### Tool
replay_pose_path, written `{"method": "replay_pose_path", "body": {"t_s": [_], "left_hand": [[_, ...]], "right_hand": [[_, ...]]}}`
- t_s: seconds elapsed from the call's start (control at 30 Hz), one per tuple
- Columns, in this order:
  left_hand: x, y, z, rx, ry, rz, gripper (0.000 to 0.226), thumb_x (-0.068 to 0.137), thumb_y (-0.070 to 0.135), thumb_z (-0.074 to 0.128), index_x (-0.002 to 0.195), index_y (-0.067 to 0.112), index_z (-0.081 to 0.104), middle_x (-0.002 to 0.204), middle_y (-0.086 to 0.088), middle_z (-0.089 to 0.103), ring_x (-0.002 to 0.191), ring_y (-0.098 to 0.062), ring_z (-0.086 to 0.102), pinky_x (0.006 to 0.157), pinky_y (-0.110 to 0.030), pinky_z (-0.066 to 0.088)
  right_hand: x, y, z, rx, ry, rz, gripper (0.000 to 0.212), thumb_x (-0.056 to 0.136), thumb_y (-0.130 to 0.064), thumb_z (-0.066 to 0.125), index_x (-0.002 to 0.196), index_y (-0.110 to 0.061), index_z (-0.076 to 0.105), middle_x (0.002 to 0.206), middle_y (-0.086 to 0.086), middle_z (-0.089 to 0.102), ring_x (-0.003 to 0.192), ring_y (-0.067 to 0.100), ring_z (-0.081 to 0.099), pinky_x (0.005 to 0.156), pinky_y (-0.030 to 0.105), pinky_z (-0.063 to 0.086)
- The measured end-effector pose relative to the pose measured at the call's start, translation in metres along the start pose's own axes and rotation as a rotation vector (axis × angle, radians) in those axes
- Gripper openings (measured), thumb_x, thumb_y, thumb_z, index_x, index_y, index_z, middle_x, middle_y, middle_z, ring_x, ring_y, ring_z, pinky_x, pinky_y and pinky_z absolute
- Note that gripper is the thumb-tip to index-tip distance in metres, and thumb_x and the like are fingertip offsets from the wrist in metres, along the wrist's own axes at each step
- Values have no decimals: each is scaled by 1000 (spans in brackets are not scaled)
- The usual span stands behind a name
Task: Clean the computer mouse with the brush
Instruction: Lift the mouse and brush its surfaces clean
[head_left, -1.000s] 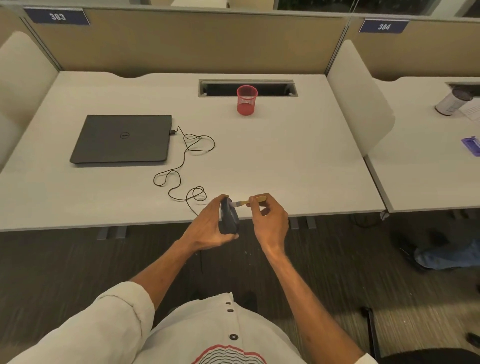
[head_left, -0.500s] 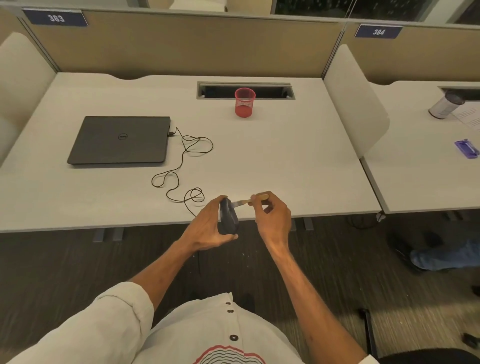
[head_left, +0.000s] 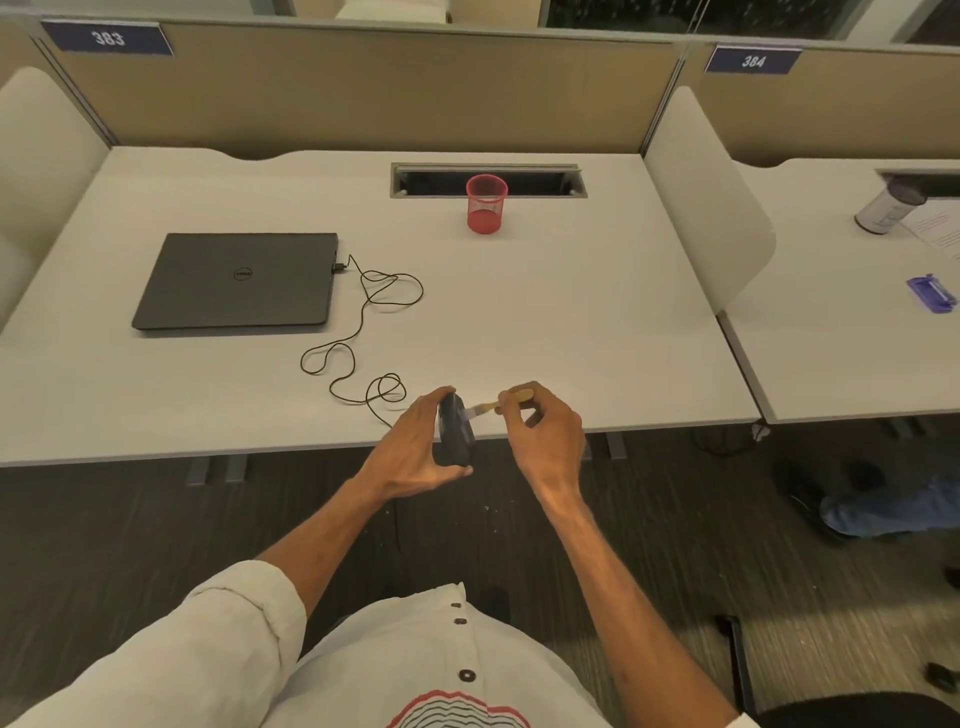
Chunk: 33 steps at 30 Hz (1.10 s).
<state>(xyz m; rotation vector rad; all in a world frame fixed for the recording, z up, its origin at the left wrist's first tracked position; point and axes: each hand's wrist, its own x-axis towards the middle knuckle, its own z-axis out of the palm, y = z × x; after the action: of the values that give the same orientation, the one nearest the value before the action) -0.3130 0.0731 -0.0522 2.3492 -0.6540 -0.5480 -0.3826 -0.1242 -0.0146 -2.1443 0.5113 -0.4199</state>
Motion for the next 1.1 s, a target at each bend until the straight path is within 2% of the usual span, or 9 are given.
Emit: {"method": "replay_pose_path", "body": {"t_s": [0.1, 0.17, 0.33, 0.53, 0.63, 0.8, 0.87, 0.97, 1.1], "left_hand": [[0, 2, -1, -5, 1, 1, 125, 77, 56, 93, 168, 20, 16, 171, -9, 32, 153, -28, 43, 126, -41, 37], [0, 2, -2, -6, 3, 1, 126, 76, 56, 92, 169, 19, 15, 172, -10, 30, 154, -29, 42, 128, -43, 37], [-1, 2, -2, 0, 5, -2, 124, 78, 58, 91, 169, 21, 15, 172, -9, 32, 154, -29, 43, 127, -43, 39], [-1, 5, -1, -11, 3, -3, 128, 75, 60, 91, 169, 19, 14, 172, -9, 30, 155, -28, 41, 128, -43, 36], [-1, 8, -2, -27, 9, -17, 129, 72, 65, 86, 169, 19, 15, 173, -9, 29, 156, -28, 39, 129, -43, 35], [-1, 9, -2, -20, 22, -21, 127, 74, 61, 90, 168, 19, 16, 173, -8, 31, 156, -27, 40, 128, -41, 36], [-3, 9, 0, -17, 17, -21, 128, 75, 61, 91, 168, 18, 16, 173, -9, 30, 156, -27, 40, 129, -42, 36], [-4, 12, 1, -48, 11, -30, 128, 75, 64, 89, 168, 19, 15, 173, -8, 29, 157, -27, 39, 130, -45, 37], [-4, 17, 2, -39, 17, -39, 130, 72, 69, 86, 168, 18, 14, 174, -9, 29, 157, -28, 39, 130, -51, 38]], "right_hand": [[-3, -3, 5, -1, -11, -8, 10, 103, -47, 70, 95, -42, 70, 88, -43, 62, 90, -12, 65, 72, 19, 56], [-4, 1, 5, -50, -38, -4, 14, 103, -48, 70, 93, -39, 72, 84, -40, 61, 77, -5, 68, 72, 18, 55], [-4, 11, -2, -190, -123, 18, 19, 97, -43, 73, 79, -39, 68, 68, -32, 59, 68, -5, 62, 67, 18, 48], [-3, 4, -5, 62, -35, 36, 19, 101, -43, 74, 85, -50, 68, 86, -42, 69, 88, -5, 70, 74, 26, 62], [-6, 8, -2, 73, -66, 52, 22, 102, -43, 74, 84, -54, 66, 90, -46, 68, 84, 1, 72, 77, 34, 67], [-16, 29, -1, -71, -28, 101, 24, 100, -52, 71, 79, -41, 74, 83, -51, 64, 95, -22, 62, 72, 19, 54], [-17, 33, -4, -103, -12, 129, 24, 98, -49, 72, 76, -39, 73, 73, -44, 66, 86, -18, 66, 70, 16, 49], [-15, 36, -8, -107, -16, 200, 23, 95, -45, 76, 73, -38, 72, 62, -25, 70, 66, -4, 70, 72, 25, 59], [-15, 33, -10, 88, -43, 191, 21, 99, -45, 75, 78, -40, 73, 73, -27, 75, 71, -1, 73, 66, 25, 61]]}}
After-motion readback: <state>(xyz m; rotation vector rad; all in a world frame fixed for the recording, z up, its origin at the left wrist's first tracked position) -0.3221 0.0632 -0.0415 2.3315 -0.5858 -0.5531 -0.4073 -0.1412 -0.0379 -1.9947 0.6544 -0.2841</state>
